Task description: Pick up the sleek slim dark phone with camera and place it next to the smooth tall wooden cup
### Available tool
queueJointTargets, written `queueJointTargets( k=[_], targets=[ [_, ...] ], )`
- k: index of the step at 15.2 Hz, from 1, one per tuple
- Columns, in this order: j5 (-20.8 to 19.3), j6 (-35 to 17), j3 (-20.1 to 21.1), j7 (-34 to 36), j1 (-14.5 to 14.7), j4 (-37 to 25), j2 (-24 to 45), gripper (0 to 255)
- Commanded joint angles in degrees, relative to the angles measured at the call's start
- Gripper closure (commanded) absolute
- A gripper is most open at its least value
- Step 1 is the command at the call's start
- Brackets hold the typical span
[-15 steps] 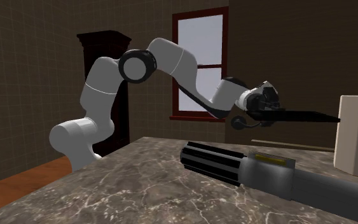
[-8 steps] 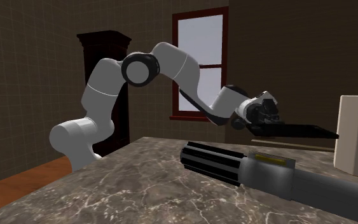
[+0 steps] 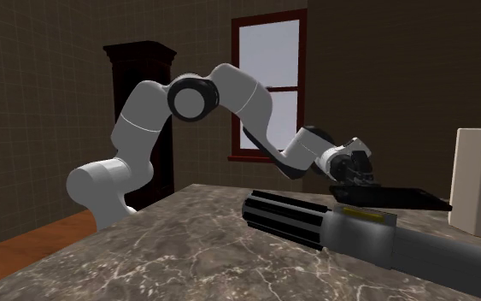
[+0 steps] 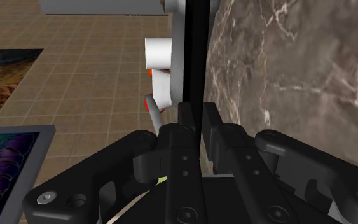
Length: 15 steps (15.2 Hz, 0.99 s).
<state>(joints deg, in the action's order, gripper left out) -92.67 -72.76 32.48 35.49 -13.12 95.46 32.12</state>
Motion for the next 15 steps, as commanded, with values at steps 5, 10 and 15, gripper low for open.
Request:
queueJointTargets(
  k=[5,10,15],
  targets=[
    [-0.75,0.29,0.01,2.8,-0.01,0.18,2.95,255],
    [-2.61,1.85,3.11,3.82,-2.29,0.25,5.09,255],
    [-5.71,4.63,8.84,3.54,-6.44,0.33,7.11,255]
  ],
)
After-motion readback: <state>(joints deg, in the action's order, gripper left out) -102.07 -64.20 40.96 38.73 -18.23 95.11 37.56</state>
